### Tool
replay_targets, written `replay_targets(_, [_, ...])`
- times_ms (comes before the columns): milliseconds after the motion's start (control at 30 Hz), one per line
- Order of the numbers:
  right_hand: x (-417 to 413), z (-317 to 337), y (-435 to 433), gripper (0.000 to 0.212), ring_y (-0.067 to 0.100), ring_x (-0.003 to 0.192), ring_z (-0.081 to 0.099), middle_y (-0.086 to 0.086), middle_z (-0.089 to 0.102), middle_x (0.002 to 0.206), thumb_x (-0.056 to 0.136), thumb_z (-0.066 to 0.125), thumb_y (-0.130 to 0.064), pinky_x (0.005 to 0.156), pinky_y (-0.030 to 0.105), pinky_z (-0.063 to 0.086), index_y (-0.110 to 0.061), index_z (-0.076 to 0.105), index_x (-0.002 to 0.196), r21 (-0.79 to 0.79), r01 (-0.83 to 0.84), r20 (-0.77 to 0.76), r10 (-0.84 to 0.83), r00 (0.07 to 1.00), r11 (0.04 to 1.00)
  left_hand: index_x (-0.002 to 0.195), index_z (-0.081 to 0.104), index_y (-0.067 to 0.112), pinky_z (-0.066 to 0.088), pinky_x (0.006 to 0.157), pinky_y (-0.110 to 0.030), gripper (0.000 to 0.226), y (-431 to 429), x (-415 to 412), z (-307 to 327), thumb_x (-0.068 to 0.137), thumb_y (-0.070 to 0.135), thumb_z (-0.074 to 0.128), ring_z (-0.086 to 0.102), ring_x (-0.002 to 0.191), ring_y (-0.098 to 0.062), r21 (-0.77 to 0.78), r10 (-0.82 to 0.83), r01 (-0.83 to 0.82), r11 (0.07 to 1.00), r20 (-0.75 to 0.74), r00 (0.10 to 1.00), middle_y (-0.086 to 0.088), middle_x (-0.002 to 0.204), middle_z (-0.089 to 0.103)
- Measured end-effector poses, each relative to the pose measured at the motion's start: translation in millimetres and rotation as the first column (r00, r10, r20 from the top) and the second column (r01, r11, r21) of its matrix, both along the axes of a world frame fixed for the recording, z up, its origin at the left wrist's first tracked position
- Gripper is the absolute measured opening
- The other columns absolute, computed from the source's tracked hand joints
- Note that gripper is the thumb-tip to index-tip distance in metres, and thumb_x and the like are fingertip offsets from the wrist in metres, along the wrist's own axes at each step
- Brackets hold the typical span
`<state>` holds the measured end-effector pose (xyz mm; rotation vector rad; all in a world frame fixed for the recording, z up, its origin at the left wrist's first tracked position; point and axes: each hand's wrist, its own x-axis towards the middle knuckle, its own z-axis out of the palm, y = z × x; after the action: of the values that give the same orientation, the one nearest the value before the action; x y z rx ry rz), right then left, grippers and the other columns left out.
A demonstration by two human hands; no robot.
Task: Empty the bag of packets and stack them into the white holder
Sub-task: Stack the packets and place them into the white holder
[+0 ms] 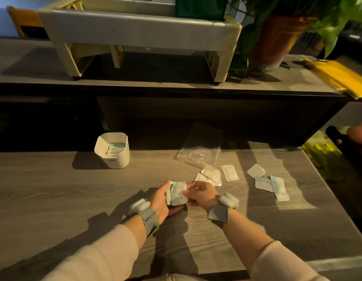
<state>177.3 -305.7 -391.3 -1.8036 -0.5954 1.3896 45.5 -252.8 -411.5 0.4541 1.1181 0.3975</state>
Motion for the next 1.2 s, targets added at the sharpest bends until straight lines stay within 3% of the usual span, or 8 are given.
replay_targets(233, [12, -4, 13, 0.017, 0.022, 0.061, 0.061, 0.008, 0.062, 0.070, 0.083, 0.070, -0.022, 0.062, 0.033, 0.054, -0.014, 0.058, 0.073, -0.004, -0.022, 0.213, 0.022, 0.977, 1.000, 0.123, 0.054, -0.002, 0.056, 0.061, -0.032, 0.032, -3, 8, -1, 0.098, 0.015, 0.045, 0.066, 0.070, -0.022, 0.104, 0.056, -0.049, 0.993, -0.064, 0.996, -0.016, 0.091, 0.064])
replay_targets(367, [47, -10, 15, 0.027, 0.024, 0.100, 0.061, 0.004, 0.060, 0.110, 0.086, 0.061, -0.026, 0.083, 0.025, 0.046, -0.023, 0.063, 0.112, -0.187, -0.203, 0.634, 0.276, 0.722, 0.961, 0.123, 0.054, 0.005, 0.048, 0.076, -0.034, 0.030, -2, 8, -1, 0.100, 0.016, 0.039, 0.062, 0.082, -0.022, 0.073, 0.034, -0.033, 0.997, -0.008, 0.999, -0.009, 0.096, 0.066])
replay_targets(500, [65, -23, 3, 0.056, 0.030, 0.126, 0.046, 0.007, 0.044, 0.133, 0.078, 0.054, -0.012, 0.104, 0.036, 0.043, -0.027, 0.052, 0.132, -0.361, -0.386, 0.739, 0.513, 0.436, 0.849, 0.119, 0.054, 0.003, 0.049, 0.074, -0.040, 0.026, -5, 9, 1, 0.099, 0.015, 0.041, 0.062, 0.082, -0.025, 0.046, 0.063, -0.064, 0.997, 0.018, 0.998, -0.013, 0.094, 0.065])
replay_targets(600, [66, -24, -5, 0.050, 0.029, 0.123, 0.042, 0.008, 0.044, 0.129, 0.079, 0.054, -0.008, 0.101, 0.035, 0.043, -0.021, 0.052, 0.128, -0.374, -0.385, 0.761, 0.517, 0.392, 0.844, 0.122, 0.053, 0.002, 0.051, 0.075, -0.040, 0.029, -8, 12, 0, 0.100, 0.015, 0.041, 0.063, 0.085, -0.025, 0.049, 0.081, -0.082, 0.995, 0.025, 0.996, -0.013, 0.096, 0.066])
replay_targets(700, [71, -20, -9, 0.028, 0.028, 0.108, 0.051, 0.008, 0.056, 0.112, 0.078, 0.063, -0.017, 0.084, 0.032, 0.045, -0.018, 0.059, 0.106, -0.297, -0.355, 0.787, 0.437, 0.435, 0.887, 0.124, 0.050, 0.007, 0.050, 0.076, -0.039, 0.027, -12, 17, 0, 0.100, 0.016, 0.040, 0.063, 0.087, -0.024, 0.057, 0.090, -0.092, 0.994, 0.028, 0.996, -0.011, 0.097, 0.066])
replay_targets(900, [63, -7, -8, 0.006, 0.020, 0.069, 0.059, 0.009, 0.063, 0.082, 0.083, 0.072, -0.018, 0.071, 0.034, 0.056, -0.015, 0.067, 0.081, -0.028, -0.006, 0.262, 0.013, 0.965, 1.000, 0.116, 0.054, 0.012, 0.052, 0.071, -0.040, 0.026, -19, 31, -2, 0.097, 0.027, 0.048, 0.063, 0.084, -0.024, 0.002, 0.119, -0.119, 0.993, 0.027, 0.993, -0.013, 0.096, 0.065])
replay_targets(1033, [50, 4, -15, 0.010, 0.016, 0.070, 0.062, 0.012, 0.063, 0.076, 0.084, 0.065, 0.003, 0.055, 0.023, 0.058, -0.003, 0.063, 0.077, 0.021, 0.177, -0.163, -0.171, 0.972, 0.984, 0.103, 0.062, 0.015, 0.051, 0.080, -0.042, 0.031, -25, 42, -1, 0.095, 0.041, 0.046, 0.063, 0.087, -0.025, -0.053, 0.124, -0.120, 0.991, 0.082, 0.989, -0.011, 0.098, 0.066])
replay_targets(1200, [44, 0, -18, 0.006, 0.017, 0.067, 0.062, 0.010, 0.066, 0.076, 0.079, 0.073, -0.004, 0.055, 0.024, 0.055, -0.006, 0.068, 0.079, -0.055, 0.127, -0.162, -0.134, 0.978, 0.990, 0.114, 0.061, 0.013, 0.055, 0.073, -0.034, 0.033, -31, 49, -2, 0.094, 0.037, 0.049, 0.062, 0.086, -0.021, -0.023, 0.103, -0.101, 0.995, 0.104, 0.989, -0.011, 0.105, 0.065])
